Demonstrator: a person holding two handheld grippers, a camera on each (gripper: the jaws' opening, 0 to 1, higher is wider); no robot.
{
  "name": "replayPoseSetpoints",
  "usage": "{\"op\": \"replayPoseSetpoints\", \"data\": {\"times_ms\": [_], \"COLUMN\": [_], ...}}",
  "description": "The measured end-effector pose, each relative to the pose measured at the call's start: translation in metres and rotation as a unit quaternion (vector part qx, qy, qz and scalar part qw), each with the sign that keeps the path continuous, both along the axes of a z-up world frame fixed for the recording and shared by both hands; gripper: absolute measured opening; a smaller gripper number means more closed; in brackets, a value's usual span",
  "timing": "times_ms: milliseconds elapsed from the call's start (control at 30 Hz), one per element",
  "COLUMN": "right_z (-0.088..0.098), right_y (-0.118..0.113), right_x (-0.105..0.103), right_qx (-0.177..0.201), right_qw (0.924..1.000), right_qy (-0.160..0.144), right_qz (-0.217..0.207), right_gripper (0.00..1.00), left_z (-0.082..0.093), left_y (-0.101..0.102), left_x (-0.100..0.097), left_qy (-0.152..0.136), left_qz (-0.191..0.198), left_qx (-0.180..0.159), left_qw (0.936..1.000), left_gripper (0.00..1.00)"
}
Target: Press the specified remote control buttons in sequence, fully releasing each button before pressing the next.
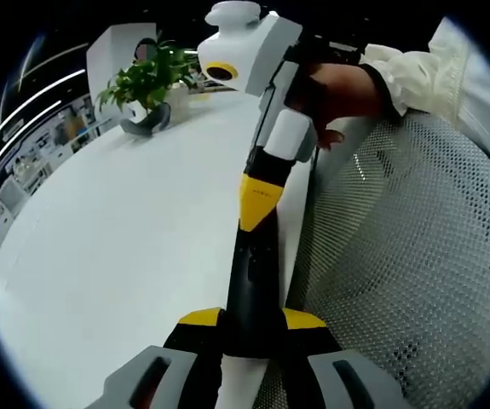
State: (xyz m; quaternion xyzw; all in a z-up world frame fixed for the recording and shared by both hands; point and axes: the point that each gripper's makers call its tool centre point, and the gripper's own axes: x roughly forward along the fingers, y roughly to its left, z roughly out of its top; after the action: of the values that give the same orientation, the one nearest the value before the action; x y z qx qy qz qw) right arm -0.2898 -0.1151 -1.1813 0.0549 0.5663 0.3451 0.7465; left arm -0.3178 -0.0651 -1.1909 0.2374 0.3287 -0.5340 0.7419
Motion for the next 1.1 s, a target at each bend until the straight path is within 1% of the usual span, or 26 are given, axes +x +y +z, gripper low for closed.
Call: {"op": "replayPoseSetpoints", "data": {"times_ms": [133, 200, 233, 300, 367, 467, 567, 733, 900, 1100], "right_z": [0.001, 0.004, 0.006, 0.006, 0.004, 0.000, 0.002, 0.001, -0.001, -0.001], "right_y": [0.000, 0.001, 0.004, 0.006, 0.005, 0.003, 0.004, 0.003, 0.003, 0.003], "right_x": [-0.001, -0.001, -0.004, -0.007, -0.009, -0.010, -0.011, -0.011, -0.010, -0.010], "right_qx": [0.009, 0.020, 0.033, 0.039, 0.029, 0.009, 0.009, 0.010, 0.005, 0.009], "right_qw": [0.9999, 0.9996, 0.9989, 0.9979, 0.9984, 0.9992, 0.9994, 0.9993, 0.9996, 0.9996], "right_qy": [0.013, 0.016, 0.031, 0.050, 0.048, 0.038, 0.034, 0.036, 0.023, 0.024], "right_qz": [-0.005, -0.010, -0.012, -0.013, -0.008, 0.003, 0.006, 0.005, 0.017, 0.010], "right_gripper": [0.00, 0.00, 0.00, 0.00, 0.00, 0.00, 0.00, 0.00, 0.00, 0.00], "left_z": [0.000, 0.000, 0.000, 0.000, 0.001, 0.001, 0.001, 0.000, 0.001, 0.000], "left_y": [0.000, 0.000, 0.000, 0.000, 0.000, 0.000, 0.000, 0.000, 0.000, 0.000], "left_x": [0.000, 0.000, 0.000, 0.000, 0.000, 0.000, 0.000, 0.000, 0.000, 0.000], "left_qy": [0.000, 0.000, 0.000, 0.000, 0.000, 0.000, -0.002, -0.002, -0.002, -0.002], "left_qz": [-0.001, -0.001, -0.001, -0.001, -0.001, -0.001, -0.002, -0.003, -0.003, -0.003], "left_qx": [0.000, 0.000, 0.000, 0.000, 0.000, 0.000, 0.001, 0.000, -0.001, -0.001], "left_qw": [1.0000, 1.0000, 1.0000, 1.0000, 1.0000, 1.0000, 1.0000, 1.0000, 1.0000, 1.0000], "left_gripper": [0.24, 0.24, 0.24, 0.24, 0.24, 0.24, 0.25, 0.25, 0.25, 0.25]}}
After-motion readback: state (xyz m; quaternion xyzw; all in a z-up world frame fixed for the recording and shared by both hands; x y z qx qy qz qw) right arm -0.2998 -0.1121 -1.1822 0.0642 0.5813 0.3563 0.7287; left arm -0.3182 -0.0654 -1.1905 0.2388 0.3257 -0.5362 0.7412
